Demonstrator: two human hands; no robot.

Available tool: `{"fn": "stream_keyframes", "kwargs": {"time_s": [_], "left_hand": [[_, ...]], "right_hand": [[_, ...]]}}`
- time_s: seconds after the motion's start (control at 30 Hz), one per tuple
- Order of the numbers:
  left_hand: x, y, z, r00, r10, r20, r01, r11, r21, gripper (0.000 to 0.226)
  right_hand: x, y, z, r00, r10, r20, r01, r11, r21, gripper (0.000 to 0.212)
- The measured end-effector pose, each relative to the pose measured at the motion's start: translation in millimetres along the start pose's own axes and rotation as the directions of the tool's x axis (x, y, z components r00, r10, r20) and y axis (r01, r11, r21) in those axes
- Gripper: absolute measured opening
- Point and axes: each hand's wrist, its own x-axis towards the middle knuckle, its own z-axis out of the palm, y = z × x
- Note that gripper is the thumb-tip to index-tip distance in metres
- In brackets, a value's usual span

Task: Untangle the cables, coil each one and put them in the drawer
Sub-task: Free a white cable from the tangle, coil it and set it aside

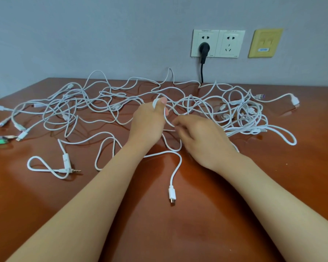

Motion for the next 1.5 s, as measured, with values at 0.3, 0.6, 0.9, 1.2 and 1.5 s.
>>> {"fn": "stream_keyframes", "kwargs": {"time_s": [0.3, 0.6, 0.9, 1.2, 1.5], "left_hand": [[1.8, -0.5, 0.7, 0.99, -0.135, -0.038, 0.125, 0.972, -0.197, 0.04], [6.8, 3.0, -8.9, 0.888, -0.401, 0.228, 0.401, 0.428, -0.81, 0.041], [14.5, -1.5, -14.8, 0.842, -0.466, 0.273, 0.49, 0.448, -0.748, 0.043], [4.4, 4.3, -7.8, 0.87, -0.383, 0.31, 0.492, 0.71, -0.505, 0.039], [-8.0, 14.8, 3.6, 0.877, -0.303, 0.373, 0.407, 0.88, -0.243, 0.058]], "right_hand": [[-0.4, 0.1, 1.3, 0.999, 0.025, 0.026, -0.023, 0.998, -0.051, 0.026], [1.1, 2.0, 3.4, 0.999, 0.041, 0.013, -0.04, 0.997, -0.07, 0.027], [1.5, -0.6, 4.8, 0.999, -0.046, -0.01, 0.047, 0.998, 0.04, 0.016], [4.3, 1.0, 6.7, 0.938, -0.277, -0.21, 0.249, 0.957, -0.149, 0.032], [2.2, -0.4, 5.4, 0.971, -0.115, -0.208, 0.163, 0.96, 0.229, 0.004]]}}
